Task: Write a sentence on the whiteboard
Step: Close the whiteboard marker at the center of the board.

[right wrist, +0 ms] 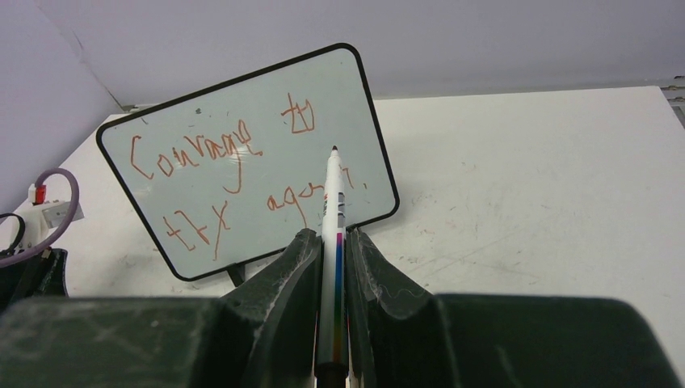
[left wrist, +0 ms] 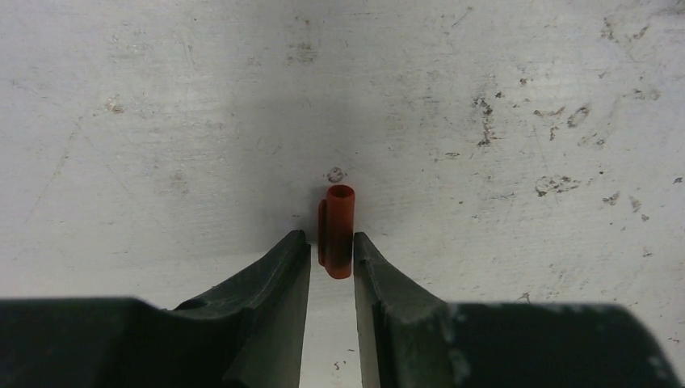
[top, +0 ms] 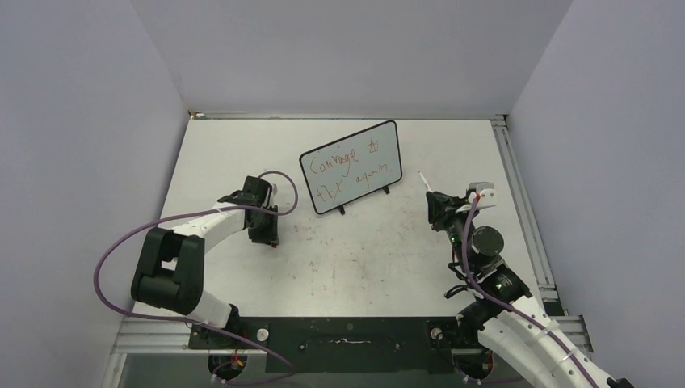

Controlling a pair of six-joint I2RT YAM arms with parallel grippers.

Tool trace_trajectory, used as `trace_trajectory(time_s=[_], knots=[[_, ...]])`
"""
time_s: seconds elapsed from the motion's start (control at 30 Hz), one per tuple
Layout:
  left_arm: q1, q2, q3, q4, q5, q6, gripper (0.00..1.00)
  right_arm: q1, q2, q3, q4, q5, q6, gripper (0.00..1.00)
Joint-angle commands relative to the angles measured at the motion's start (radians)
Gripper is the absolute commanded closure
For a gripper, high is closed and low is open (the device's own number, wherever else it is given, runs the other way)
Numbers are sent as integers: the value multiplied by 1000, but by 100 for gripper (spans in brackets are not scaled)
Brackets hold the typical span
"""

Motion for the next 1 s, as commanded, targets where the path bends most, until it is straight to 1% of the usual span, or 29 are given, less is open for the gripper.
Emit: trace_trajectory(time_s=[0.0,0.1,0.23,0.33,0.43,0.53,0.63,0.7,0.77,0.8,0.87,0.9,0.97], knots=[[-1,28,53,-30,-35,-23,76,5,-21,29,12,21,-5,91],[-3,55,61,-35,-40,-24,82,5,-26,25,16,22,-6,91],[-18,56,58,-37,-32,-27,100,6,-22,30,8,20,-6,91],[-19,15,47,-35,-40,-34,100,6,-19,31,8,-20,-16,93],[-19,-104,30,-37,-85,-44,100,7,-11,44,-10,-82,-6,95],[-21,-289,-3,-34,-160,-60,100,7,12,77,-52,-202,26,95],[-69,-504,-35,8,-255,-9,100,7,52,128,-134,-337,56,95],[-112,-638,-54,46,-290,46,100,8,73,159,-177,-407,80,95],[-152,-748,-83,98,-258,110,100,8,98,193,-226,-463,94,95],[-173,-790,-97,127,-210,151,100,6,117,217,-264,-485,98,95],[-214,-846,-121,170,-83,236,100,5,154,269,-340,-529,106,95],[-236,-860,-127,181,12,272,100,4,171,292,-376,-568,111,95],[-289,-862,-133,193,101,303,100,3,200,330,-415,-634,117,95]])
